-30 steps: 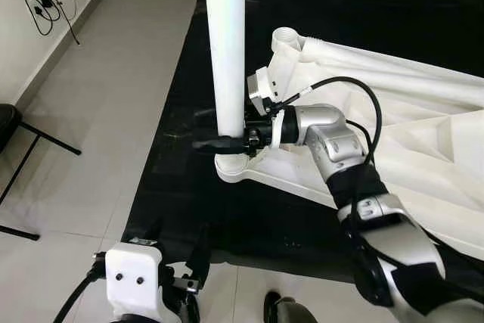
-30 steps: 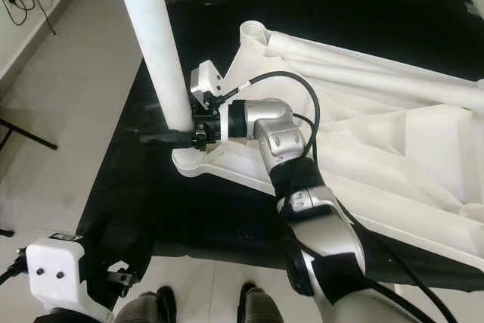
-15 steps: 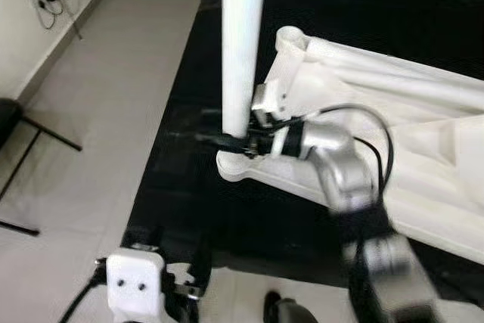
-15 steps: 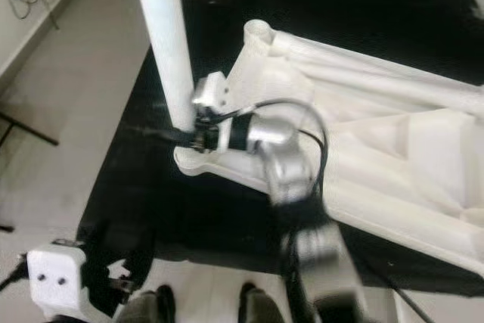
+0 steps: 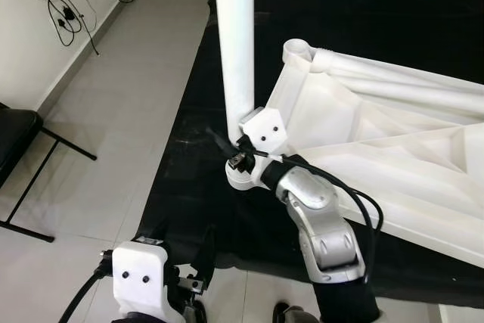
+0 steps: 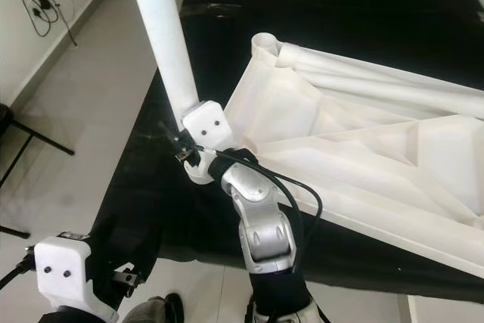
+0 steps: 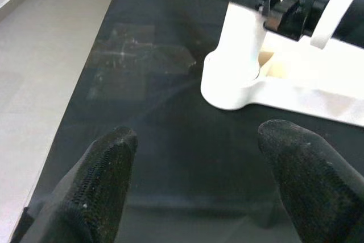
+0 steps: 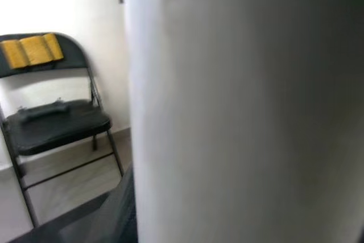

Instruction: Building children table

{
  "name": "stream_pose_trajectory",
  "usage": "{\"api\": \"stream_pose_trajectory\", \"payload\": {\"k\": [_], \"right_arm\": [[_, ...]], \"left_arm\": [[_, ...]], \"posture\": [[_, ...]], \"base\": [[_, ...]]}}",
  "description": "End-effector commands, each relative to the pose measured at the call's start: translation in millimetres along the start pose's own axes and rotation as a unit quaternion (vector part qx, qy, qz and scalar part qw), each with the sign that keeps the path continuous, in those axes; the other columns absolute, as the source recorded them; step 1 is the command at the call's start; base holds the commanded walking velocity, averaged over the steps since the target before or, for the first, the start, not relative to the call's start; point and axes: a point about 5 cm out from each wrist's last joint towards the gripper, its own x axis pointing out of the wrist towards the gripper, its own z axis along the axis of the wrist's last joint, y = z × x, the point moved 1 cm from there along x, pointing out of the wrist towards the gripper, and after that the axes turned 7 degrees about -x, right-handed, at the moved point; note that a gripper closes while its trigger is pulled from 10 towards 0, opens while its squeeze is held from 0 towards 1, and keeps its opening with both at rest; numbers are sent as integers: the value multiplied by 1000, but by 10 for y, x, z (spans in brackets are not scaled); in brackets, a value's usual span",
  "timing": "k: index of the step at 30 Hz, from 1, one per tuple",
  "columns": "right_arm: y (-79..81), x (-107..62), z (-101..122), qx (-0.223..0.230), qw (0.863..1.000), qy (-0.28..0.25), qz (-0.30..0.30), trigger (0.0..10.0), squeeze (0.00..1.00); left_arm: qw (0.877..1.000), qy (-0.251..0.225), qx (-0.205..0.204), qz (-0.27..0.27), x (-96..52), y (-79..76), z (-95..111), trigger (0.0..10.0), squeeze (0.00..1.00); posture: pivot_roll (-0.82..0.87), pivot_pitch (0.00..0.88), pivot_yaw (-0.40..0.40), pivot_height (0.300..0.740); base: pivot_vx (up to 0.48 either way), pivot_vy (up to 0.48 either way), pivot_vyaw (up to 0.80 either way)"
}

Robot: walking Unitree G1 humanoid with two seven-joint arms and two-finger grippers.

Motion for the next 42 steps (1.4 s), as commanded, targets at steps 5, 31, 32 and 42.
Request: {"api": "stream_pose_trajectory", "payload": {"k": [5,31,32,42], "right_arm": [[233,82,111,110,984,-29,134,10000,1000],[-486,275,348,23,862,-100,496,0,0],[-502,283,361,26,855,-106,507,0,0],[-599,261,353,33,844,-118,523,0,0]], "left_arm": [[1000,0,-3,3,13,4,-22,10000,0],[1000,9,-2,7,-86,-24,22,10000,0],[1000,11,-2,8,-100,-29,24,10000,0],[1000,14,-4,10,-129,-45,25,10000,0]], "posture": [[118,261,-24,740],[185,321,-16,740],[186,325,-16,740],[156,330,-17,740]], "base": [[0,0,0],[0,0,0],[0,0,0],[0,0,0]]}}
